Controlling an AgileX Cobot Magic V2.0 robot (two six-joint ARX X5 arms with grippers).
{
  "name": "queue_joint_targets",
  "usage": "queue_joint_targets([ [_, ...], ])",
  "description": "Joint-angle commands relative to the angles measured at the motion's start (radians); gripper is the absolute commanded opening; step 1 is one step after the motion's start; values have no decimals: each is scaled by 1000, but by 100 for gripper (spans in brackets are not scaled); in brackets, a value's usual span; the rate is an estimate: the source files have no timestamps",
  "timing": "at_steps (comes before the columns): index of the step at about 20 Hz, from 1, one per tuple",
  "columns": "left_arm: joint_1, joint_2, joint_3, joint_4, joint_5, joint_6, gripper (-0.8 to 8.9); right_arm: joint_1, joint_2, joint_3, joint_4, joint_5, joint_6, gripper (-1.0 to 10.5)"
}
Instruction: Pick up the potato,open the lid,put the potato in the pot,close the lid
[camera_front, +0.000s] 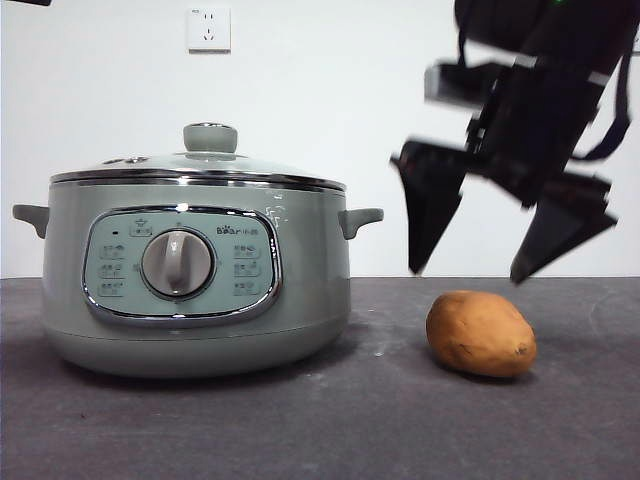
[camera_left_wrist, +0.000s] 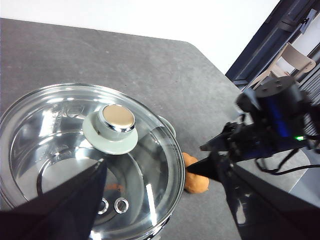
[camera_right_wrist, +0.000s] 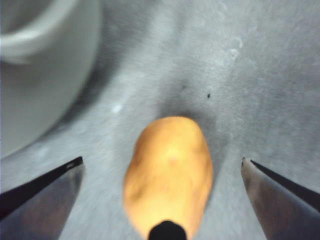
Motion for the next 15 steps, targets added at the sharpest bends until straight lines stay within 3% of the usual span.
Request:
queue_joint_targets([
  [1,-3,-1,6,3,2,15,377,3,72,0,28,3,19,538],
  [5,-3,-1,6,-1,1,15,377,3,144,0,32,3,39,374],
  [9,-3,-1,6,-6,0,16,377,3,145,0,29,0,40,-23],
  [15,-3,5,6,-27,-40,16,377,3,44,0,-34,-2,40,-11],
])
